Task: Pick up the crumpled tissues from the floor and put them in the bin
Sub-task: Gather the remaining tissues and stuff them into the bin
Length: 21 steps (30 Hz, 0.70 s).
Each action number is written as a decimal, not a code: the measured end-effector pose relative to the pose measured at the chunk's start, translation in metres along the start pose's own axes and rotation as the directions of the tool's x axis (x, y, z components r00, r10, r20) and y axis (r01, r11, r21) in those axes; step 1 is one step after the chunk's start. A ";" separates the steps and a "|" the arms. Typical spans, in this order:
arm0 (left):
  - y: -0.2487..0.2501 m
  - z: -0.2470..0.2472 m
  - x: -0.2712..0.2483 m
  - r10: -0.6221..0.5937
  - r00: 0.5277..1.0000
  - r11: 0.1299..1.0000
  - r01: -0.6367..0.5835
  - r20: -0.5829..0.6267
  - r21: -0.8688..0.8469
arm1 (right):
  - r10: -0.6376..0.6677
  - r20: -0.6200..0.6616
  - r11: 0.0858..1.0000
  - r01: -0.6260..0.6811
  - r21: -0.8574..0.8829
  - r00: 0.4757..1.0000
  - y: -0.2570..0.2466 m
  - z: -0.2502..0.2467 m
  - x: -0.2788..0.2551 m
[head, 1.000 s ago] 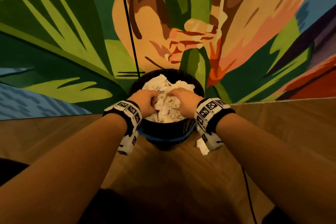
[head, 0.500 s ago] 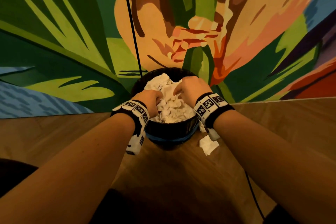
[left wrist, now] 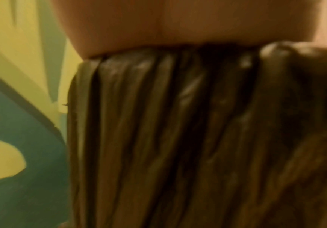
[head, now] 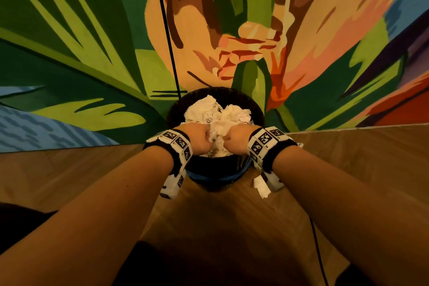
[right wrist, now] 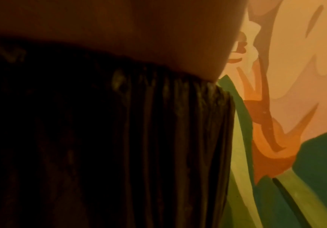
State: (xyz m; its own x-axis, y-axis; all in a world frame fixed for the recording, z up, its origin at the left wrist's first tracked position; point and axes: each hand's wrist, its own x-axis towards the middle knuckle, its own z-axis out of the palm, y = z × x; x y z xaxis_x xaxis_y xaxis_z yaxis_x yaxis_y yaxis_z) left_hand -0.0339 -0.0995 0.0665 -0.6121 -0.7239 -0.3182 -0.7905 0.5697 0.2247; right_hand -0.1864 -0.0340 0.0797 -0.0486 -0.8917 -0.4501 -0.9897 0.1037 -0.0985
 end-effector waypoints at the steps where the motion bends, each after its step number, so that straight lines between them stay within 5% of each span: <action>1: 0.001 -0.002 -0.001 -0.007 1.000 1.000 0.007 -0.003 -0.011 | -0.026 -0.027 0.999 0.026 0.024 0.999 0.002 -0.003 -0.001; 8: 0.013 -0.053 -0.007 -0.041 0.992 0.998 0.047 -0.117 0.050 | -0.154 -0.353 0.979 0.191 0.071 0.923 0.027 -0.024 -0.019; 12: 0.033 -0.084 -0.008 -0.052 0.980 0.989 0.077 -0.192 0.128 | -0.162 -0.441 0.923 0.294 0.250 0.883 0.045 -0.035 -0.030; 17: 0.086 -0.103 -0.014 0.085 0.875 0.990 -0.130 -0.476 -0.061 | 0.024 -0.594 0.817 0.326 0.475 0.804 0.088 -0.045 -0.035; 21: 0.144 -0.071 -0.012 0.202 0.845 0.928 -0.327 -0.494 -0.179 | 0.259 -0.625 0.755 0.250 0.607 0.736 0.130 -0.027 -0.031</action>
State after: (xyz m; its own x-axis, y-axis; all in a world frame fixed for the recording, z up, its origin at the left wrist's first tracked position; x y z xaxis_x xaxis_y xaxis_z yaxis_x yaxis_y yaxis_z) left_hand -0.1417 -0.0368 0.1676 -0.6865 -0.6892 0.2318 -0.5369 0.6955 0.4776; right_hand -0.3170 -0.0050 0.1052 -0.3762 -0.9052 0.1979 -0.6775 0.1231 -0.7252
